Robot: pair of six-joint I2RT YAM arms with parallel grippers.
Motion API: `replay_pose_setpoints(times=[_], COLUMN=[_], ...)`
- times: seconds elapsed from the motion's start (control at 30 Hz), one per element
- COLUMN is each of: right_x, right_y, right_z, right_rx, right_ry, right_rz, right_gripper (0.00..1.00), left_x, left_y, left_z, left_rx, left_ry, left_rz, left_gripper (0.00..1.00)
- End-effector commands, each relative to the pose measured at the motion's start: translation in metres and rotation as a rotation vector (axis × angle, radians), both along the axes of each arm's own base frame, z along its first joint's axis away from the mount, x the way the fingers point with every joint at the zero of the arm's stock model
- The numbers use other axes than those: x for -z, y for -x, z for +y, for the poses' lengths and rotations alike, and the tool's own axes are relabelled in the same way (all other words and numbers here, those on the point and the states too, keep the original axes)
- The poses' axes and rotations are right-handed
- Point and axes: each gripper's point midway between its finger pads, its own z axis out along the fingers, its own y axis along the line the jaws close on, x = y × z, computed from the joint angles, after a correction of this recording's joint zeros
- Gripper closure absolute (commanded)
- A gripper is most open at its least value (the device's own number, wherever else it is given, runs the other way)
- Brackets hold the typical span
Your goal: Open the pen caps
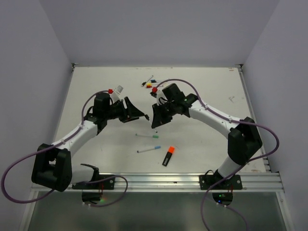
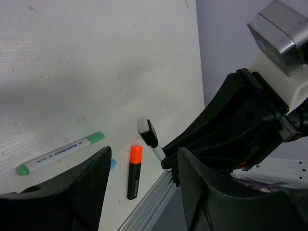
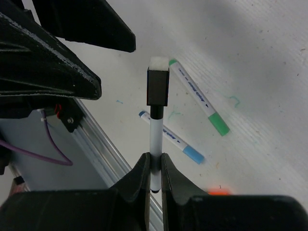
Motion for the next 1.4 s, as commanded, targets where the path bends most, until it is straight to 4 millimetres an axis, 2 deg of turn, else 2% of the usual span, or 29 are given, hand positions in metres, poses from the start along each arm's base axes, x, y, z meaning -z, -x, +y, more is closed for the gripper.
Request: replay_pose_setpoints(times=[0.0, 0.33, 0.5, 0.8, 1.37], right_x=[-0.019, -0.019, -0.024, -0.025, -0.025], right_y=[0.008, 0.003, -0.001, -0.003, -0.007], right_z=[0.009, 0.013, 0.014, 0.018, 0.021], right_rx=[0.002, 0.05, 0.064, 0.063, 0.09], right_ry=[-0.093, -0.126, -0.135, -0.148, -0.141], right_rz=[0.019, 0.019, -0.002, 0.003, -0.007], right_gripper=[1.0, 1.0, 1.0, 1.0, 1.0], left_x=[-0.03, -0.017, -0.003, -0.011, -0.008], left_y=[-0.009, -0.009, -0.01, -0.016, -0.017], left_z=[-0.015, -0.02, -0.022, -0.037, -0.041], left_rx=[0.037, 0.031, 0.019, 0.032, 0.038], left_ry=[0.081, 0.075, 0.041, 0.057, 0.052], left_rz=[-0.08, -0.023, 0.029, 0.029, 0.04], left_gripper=[0.4, 0.5, 0.54, 0.58, 0.71])
